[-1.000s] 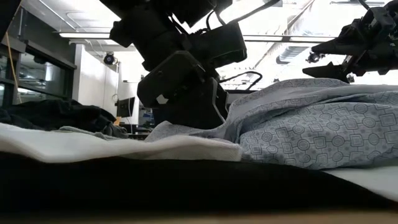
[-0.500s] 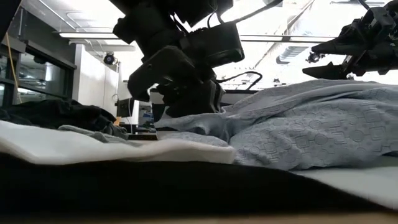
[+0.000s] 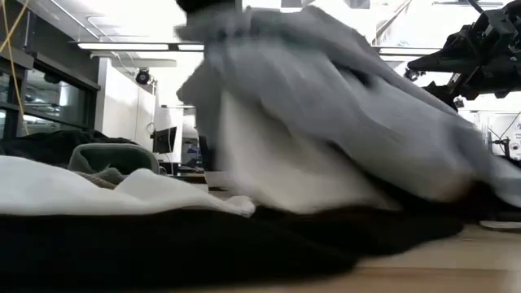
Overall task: Pick & Place Cloths
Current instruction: Put the gray t-shirt into the blue bin
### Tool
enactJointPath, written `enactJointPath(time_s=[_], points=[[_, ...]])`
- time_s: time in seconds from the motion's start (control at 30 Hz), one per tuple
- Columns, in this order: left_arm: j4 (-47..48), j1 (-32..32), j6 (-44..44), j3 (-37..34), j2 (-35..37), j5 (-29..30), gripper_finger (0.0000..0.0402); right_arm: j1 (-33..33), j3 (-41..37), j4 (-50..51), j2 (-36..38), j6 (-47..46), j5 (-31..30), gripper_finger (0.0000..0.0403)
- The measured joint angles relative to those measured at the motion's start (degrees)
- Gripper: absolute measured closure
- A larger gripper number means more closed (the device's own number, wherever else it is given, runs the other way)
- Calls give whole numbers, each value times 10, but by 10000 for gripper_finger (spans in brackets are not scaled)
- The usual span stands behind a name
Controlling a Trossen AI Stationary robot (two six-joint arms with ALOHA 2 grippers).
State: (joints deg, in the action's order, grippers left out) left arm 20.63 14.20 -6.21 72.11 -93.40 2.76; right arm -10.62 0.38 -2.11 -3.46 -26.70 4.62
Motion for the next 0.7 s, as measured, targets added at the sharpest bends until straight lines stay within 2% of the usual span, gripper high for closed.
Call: enactJointPath(time_s=[0.27,0.57,0.7], points=[[-1,0,-14,1,84,14,371,0,0,-1,-2,0,0,130],[24,0,-15,2,88,14,369,0,0,0,-4,0,0,130],[54,0,-24,3,68,13,341,0,0,0,-4,0,0,130]])
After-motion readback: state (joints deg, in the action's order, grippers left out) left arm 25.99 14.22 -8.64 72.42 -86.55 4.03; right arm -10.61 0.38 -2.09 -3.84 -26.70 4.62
